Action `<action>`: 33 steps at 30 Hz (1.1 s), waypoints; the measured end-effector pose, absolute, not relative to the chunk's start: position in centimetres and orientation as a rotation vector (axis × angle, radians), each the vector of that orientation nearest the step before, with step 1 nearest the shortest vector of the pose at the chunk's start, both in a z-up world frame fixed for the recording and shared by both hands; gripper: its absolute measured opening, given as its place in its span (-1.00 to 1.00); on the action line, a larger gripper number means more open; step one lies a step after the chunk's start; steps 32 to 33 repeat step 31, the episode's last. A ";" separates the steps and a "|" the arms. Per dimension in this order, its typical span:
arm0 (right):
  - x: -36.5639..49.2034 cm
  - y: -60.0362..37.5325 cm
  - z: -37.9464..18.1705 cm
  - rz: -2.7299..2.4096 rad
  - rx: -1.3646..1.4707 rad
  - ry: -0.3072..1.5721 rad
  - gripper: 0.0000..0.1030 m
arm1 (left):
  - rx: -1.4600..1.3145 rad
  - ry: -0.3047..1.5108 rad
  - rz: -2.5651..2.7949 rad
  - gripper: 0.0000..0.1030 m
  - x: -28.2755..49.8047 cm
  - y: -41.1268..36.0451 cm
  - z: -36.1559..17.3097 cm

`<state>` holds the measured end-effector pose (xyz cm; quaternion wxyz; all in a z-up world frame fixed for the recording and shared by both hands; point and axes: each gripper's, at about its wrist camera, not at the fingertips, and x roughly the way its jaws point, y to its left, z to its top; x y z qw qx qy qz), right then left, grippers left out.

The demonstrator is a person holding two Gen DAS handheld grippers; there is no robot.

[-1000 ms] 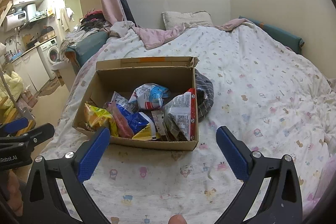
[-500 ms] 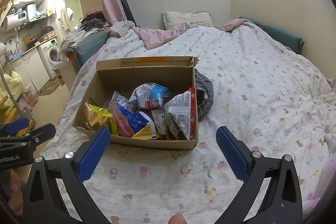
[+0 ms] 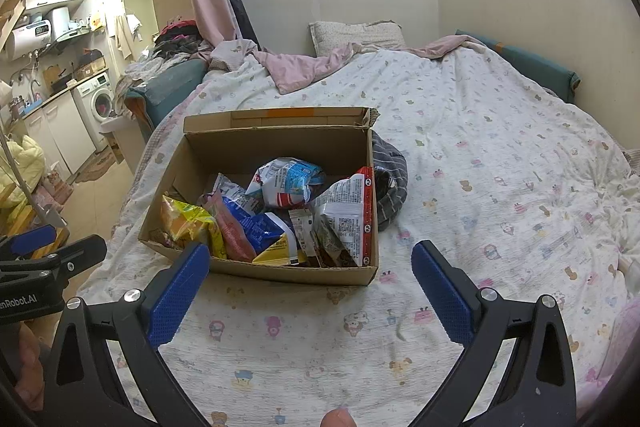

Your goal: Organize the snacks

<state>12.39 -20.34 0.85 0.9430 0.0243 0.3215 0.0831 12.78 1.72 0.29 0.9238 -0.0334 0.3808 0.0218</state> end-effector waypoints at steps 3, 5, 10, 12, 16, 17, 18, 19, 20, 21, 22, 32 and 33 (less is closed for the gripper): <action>12.3 -20.4 0.8 0.169 0.049 0.655 1.00 | -0.068 0.782 0.046 1.00 12.8 1.7 0.3; 12.4 -20.3 0.9 0.169 0.050 0.655 1.00 | -0.069 0.783 0.046 1.00 12.8 1.7 0.3; 12.3 -20.3 0.7 0.168 0.052 0.656 1.00 | -0.067 0.781 0.047 1.00 12.8 1.7 0.3; 12.3 -20.3 0.7 0.167 0.051 0.656 1.00 | -0.068 0.781 0.048 1.00 12.8 1.7 0.3; 12.3 -20.4 0.7 0.168 0.050 0.655 1.00 | -0.068 0.781 0.047 1.00 12.8 1.8 0.3; 12.3 -20.4 0.7 0.169 0.051 0.655 1.00 | -0.067 0.780 0.047 1.00 12.7 1.8 0.3; 12.4 -20.4 0.8 0.169 0.051 0.656 1.00 | -0.067 0.780 0.047 1.00 12.7 1.8 0.3; 12.4 -20.4 0.8 0.169 0.051 0.656 1.00 | -0.068 0.779 0.047 1.00 12.8 1.8 0.3; 12.3 -20.4 0.7 0.168 0.050 0.657 1.00 | -0.068 0.780 0.047 1.00 12.7 1.8 0.3; 12.3 -20.4 0.7 0.168 0.049 0.657 1.00 | -0.067 0.780 0.049 1.00 12.8 1.8 0.4; 12.2 -20.3 0.6 0.168 0.049 0.658 1.00 | -0.067 0.780 0.049 1.00 12.8 1.8 0.4; 12.1 -20.3 0.7 0.167 0.049 0.659 1.00 | -0.084 0.774 0.038 1.00 12.7 1.9 0.7; 12.1 -20.3 0.7 0.167 0.049 0.659 1.00 | -0.084 0.774 0.038 1.00 12.7 1.9 0.7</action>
